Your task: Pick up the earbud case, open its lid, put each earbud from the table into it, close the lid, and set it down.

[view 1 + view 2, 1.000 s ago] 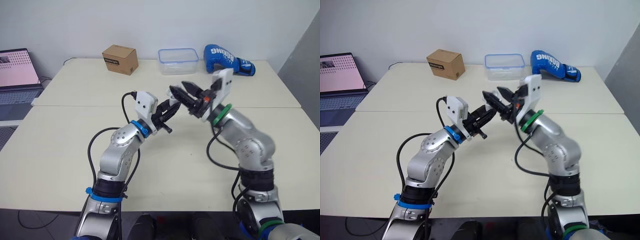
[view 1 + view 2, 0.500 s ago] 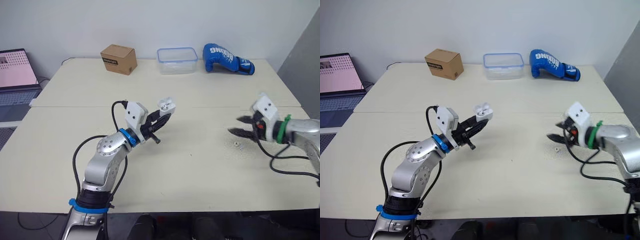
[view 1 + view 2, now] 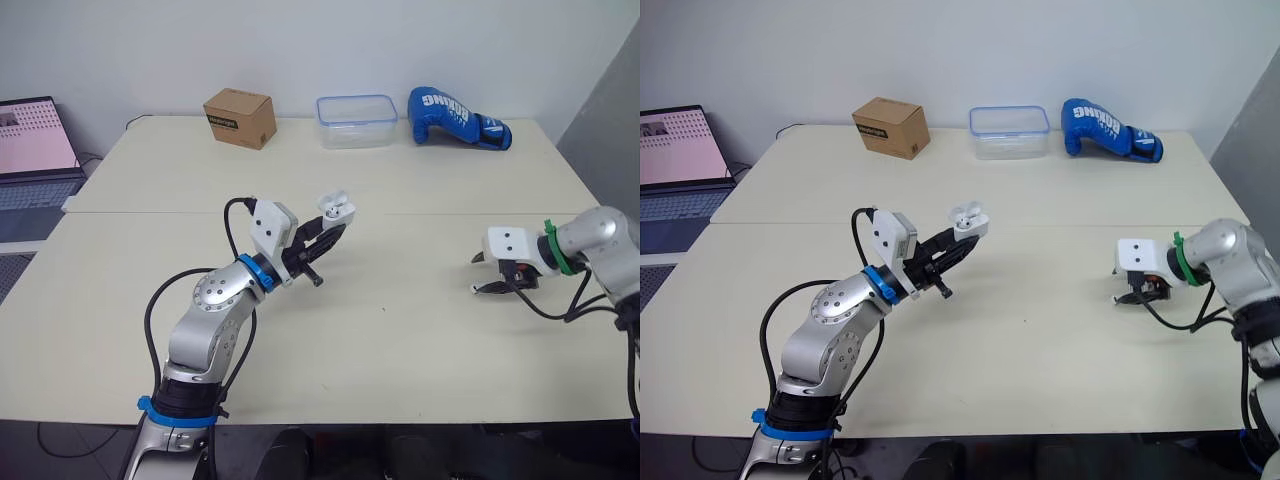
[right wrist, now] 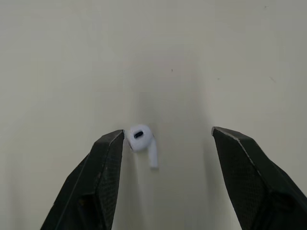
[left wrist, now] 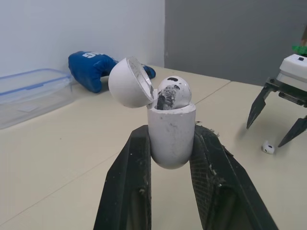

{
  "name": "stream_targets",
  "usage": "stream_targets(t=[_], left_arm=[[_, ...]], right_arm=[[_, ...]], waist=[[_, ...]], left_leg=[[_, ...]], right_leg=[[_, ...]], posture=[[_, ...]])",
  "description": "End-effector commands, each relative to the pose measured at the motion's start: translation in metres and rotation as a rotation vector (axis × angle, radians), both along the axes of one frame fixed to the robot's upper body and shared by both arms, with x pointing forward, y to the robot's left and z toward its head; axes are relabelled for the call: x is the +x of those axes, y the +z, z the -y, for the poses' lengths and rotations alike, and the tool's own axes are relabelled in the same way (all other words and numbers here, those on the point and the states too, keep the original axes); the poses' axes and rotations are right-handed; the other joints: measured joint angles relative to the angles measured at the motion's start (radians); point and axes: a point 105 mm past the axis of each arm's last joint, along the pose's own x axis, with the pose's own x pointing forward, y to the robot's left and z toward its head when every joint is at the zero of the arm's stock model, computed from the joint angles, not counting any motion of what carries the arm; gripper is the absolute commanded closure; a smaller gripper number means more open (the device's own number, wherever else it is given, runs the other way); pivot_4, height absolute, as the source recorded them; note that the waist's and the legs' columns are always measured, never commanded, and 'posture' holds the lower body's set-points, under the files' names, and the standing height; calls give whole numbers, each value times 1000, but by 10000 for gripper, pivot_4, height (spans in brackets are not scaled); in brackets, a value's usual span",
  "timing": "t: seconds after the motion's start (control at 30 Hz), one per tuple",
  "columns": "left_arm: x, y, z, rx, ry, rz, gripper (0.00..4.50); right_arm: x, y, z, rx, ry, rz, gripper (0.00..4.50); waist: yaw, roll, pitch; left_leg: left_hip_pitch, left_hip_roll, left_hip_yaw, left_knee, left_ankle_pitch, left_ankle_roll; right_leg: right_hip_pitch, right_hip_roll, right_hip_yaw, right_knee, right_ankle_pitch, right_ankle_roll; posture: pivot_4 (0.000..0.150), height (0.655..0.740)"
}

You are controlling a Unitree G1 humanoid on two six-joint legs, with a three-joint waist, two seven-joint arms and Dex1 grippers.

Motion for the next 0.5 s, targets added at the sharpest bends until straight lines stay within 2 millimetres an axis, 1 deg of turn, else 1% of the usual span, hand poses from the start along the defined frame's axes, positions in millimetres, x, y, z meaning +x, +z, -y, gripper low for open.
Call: stream_targets(t=[0.03,0.13,0.17,0.23,0.33,0.5], left_arm=[[-3,15,0,-33,5,43,37782],[-3,16,0,-53,20,36,37782],[-4,15,1,-53,22,35,37782],[-4,15,1,-55,27,33,37782],[-4,15,-1,-61,44,32,37782],[-3,14,-3,-63,56,28,37782]], right_arm=[[0,-1,3,-93,51,-40,14692],[-4,-3,0,-221,142,-118,14692],[-3,-4,0,-245,159,-114,14692],[1,-5,-3,-263,178,-93,14692],[7,-7,-13,-260,207,-66,14692],[5,-10,-20,-302,269,-70,14692]], waist=[[0,0,0],[1,0,0],[1,0,0],[1,0,0],[1,0,0],[0,0,0]], left_leg=[[0,0,0,0,0,0],[0,-1,0,0,0,0],[0,-1,0,0,0,0],[0,-1,0,0,0,0],[0,-1,0,0,0,0],[0,-1,0,1,1,-1]], right_leg=[[0,0,0,0,0,0],[0,-1,0,0,0,0],[0,-1,0,0,0,0],[0,-1,0,0,0,0],[0,-1,0,1,0,0],[0,-1,0,1,0,0]], posture=[[1500,7400],[1500,7400],[1500,7400],[1500,7400],[1500,7400],[1500,7400]])
